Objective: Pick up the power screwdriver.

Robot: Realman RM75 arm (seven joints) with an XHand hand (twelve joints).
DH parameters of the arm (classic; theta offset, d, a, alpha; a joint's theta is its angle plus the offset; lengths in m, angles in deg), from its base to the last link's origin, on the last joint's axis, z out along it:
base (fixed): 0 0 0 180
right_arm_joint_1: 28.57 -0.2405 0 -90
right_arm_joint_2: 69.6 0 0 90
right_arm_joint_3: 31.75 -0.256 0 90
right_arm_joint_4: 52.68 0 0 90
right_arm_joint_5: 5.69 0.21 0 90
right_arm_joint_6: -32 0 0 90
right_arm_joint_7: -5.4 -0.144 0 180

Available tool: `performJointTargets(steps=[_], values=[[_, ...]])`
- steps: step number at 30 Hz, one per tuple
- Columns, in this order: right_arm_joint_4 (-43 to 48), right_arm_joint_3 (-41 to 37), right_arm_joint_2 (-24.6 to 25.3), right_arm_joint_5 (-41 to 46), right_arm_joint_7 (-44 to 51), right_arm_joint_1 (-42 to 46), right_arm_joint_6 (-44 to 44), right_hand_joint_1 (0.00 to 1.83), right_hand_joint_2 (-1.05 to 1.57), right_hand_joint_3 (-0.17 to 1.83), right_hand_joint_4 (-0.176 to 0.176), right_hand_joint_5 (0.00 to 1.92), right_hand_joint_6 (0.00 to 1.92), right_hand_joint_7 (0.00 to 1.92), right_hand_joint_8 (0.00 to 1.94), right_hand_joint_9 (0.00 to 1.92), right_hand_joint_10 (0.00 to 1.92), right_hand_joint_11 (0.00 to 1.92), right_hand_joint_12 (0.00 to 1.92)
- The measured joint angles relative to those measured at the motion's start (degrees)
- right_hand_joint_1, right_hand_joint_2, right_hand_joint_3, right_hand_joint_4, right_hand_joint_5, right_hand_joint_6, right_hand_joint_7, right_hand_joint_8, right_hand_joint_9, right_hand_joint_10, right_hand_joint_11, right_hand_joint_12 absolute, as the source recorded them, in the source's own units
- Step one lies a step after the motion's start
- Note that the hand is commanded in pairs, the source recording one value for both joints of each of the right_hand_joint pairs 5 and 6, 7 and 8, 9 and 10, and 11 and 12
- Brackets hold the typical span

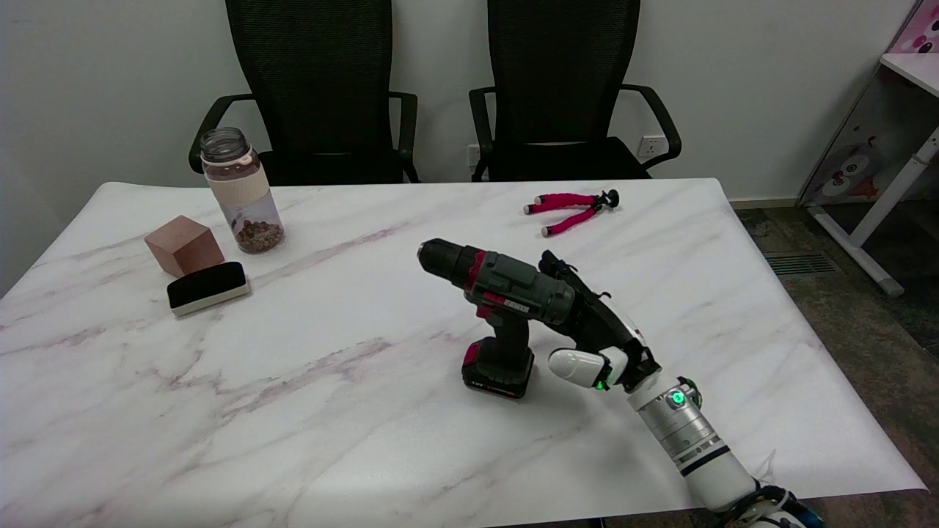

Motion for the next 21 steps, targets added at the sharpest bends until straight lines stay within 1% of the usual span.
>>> performJointTargets(steps=[21], values=[[1.4,0.8,6.1,-0.2,7.0,-1.9,1.7,0.98,-0.02,0.74,-0.025,0.0,0.0,0.0,0.0,0.33,0.33,0.51,0.51]])
